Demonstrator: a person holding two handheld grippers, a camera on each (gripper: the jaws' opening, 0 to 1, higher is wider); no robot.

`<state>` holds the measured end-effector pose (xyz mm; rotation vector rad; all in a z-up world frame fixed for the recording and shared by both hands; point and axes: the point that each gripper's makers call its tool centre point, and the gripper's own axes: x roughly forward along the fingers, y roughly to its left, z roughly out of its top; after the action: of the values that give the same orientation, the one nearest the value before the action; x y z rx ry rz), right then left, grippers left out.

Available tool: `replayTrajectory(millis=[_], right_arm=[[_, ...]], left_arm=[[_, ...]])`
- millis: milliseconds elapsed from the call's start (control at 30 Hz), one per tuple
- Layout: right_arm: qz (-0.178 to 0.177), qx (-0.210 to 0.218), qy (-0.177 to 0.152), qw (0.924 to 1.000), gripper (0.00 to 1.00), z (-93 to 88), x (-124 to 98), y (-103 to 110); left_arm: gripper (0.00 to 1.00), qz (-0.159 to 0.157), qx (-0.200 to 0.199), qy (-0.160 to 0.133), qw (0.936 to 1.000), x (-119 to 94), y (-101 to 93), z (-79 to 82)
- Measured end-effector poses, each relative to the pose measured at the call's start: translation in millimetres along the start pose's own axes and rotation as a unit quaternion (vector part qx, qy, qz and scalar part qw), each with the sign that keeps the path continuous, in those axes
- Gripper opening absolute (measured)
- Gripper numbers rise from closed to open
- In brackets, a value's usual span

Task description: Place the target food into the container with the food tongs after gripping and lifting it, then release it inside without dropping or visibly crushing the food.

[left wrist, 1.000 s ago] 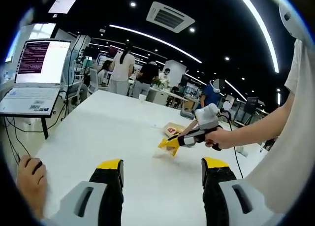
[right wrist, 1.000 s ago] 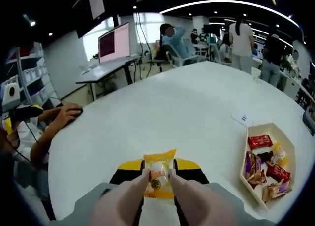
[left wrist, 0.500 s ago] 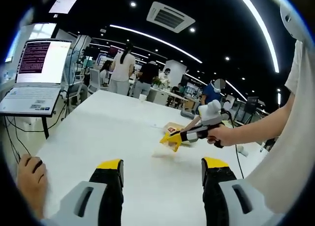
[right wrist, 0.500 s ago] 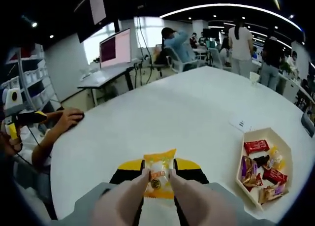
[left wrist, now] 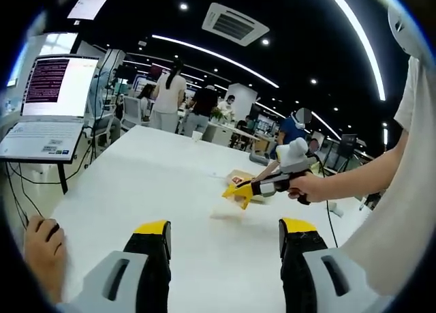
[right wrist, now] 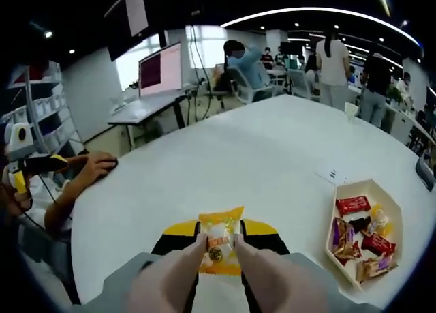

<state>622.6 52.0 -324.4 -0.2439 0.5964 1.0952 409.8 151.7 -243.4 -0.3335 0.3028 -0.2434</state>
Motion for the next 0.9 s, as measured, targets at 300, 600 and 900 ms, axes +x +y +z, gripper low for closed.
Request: replayTrajectory(millis=[300, 600, 900], right_arm=[[-0.004, 0.002, -0.002, 1.0000, 0.22, 2.5, -2.7, -2.0], [-0.007, -0.001, -0.004, 1.0000, 0.22, 4.1, -5.7, -1.1], [-0.008, -0.002, -0.010, 0.9999, 0.22, 9.7, -9.5, -1.0]], left_arm=[[0.63, 0.000, -0.001, -0.002, 1.0000, -1.6, 2.3, 0.6], [0.63, 0.000, -0.002, -0.002, 1.0000, -3.8, 3.5, -1.0], [0.64, -0.001, -0.001, -0.004, 1.0000, -4.3, 3.1, -0.3]])
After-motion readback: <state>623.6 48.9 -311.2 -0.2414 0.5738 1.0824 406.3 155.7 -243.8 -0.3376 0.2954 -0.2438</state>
